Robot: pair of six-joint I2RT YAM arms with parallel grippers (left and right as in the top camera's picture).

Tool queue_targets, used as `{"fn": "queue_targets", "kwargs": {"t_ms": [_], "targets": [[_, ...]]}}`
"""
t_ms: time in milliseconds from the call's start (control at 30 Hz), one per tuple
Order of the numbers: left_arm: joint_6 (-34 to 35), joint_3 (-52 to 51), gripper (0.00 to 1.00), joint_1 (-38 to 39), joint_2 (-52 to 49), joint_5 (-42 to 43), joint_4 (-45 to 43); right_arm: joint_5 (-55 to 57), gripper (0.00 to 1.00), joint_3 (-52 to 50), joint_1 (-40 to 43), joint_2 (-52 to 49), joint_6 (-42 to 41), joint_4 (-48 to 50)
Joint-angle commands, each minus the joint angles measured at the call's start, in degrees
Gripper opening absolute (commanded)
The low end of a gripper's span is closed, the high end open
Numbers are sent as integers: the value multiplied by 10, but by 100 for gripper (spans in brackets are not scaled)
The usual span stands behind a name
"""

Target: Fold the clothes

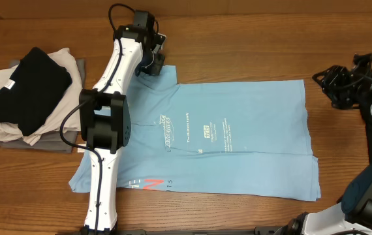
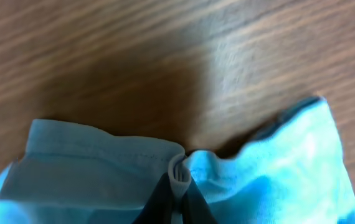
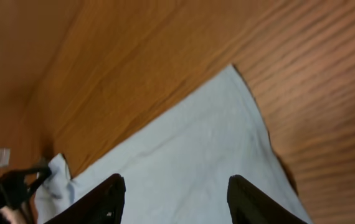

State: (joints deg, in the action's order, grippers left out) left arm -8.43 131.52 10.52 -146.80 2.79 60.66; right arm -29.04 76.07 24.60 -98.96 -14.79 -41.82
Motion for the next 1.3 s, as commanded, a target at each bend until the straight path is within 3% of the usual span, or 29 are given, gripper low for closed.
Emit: {"fn": "queue_targets", "kwargs": {"t_ms": [0,400,500,1033,1100,1167,1267], "targets": [[31,14,4,0,51,-17,16,30,57,12,-10,2,36,20],[74,14,4,0,85,-17,79,173,57,12,-73,-98,28,123],[87,14,4,1,93,-16,96,174,54,12,-73,-130,26,149],[98,14,4,4,114,-2,133,144,58,12,-83,-218,26,212],[98,14,4,4,114,-2,135,148,56,12,-88,-218,26,212],[100,14,4,4,114,-2,139,162,48,12,-95,-221,23,207],[101,14,4,4,114,-2,141,175,46,12,-101,-228,10,207]]}}
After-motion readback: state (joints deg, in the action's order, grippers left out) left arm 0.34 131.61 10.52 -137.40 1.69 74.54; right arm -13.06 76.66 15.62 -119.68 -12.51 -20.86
